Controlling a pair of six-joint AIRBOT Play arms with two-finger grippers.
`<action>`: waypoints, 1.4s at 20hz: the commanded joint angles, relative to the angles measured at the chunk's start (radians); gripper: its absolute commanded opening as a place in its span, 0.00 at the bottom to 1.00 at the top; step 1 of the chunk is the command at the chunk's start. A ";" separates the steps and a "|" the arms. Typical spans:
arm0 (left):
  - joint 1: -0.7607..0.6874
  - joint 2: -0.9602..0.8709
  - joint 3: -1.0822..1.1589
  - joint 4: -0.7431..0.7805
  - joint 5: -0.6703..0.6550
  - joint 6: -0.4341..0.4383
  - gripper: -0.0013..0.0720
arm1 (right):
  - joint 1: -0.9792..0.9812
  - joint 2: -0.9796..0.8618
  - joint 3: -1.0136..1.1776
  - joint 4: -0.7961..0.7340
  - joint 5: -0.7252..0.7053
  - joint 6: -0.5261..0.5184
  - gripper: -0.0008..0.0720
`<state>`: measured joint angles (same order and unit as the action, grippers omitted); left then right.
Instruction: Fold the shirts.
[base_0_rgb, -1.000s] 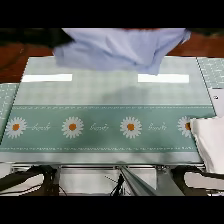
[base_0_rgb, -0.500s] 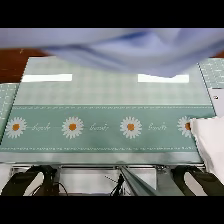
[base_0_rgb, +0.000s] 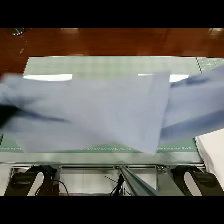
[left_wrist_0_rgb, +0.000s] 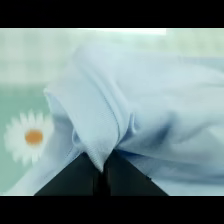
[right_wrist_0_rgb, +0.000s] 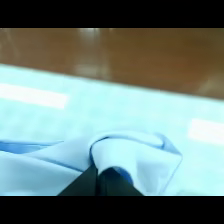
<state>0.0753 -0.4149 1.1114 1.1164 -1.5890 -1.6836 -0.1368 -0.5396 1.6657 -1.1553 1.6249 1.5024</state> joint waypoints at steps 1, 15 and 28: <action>0.001 0.093 -0.420 -0.105 -0.038 -0.035 0.05 | 0.000 0.056 -0.313 0.024 0.014 0.005 0.04; -0.016 -0.888 -0.389 -0.446 0.595 0.398 0.05 | 0.002 -0.837 -0.460 0.285 -0.568 -0.175 0.04; 0.178 -0.845 -0.094 0.056 0.203 0.220 0.98 | -0.327 -0.969 -0.360 0.157 -0.237 -0.218 0.87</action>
<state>0.1848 -1.3758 1.0985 1.0557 -1.3846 -1.4006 -0.3424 -1.5738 1.4120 -0.9211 1.3190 1.2995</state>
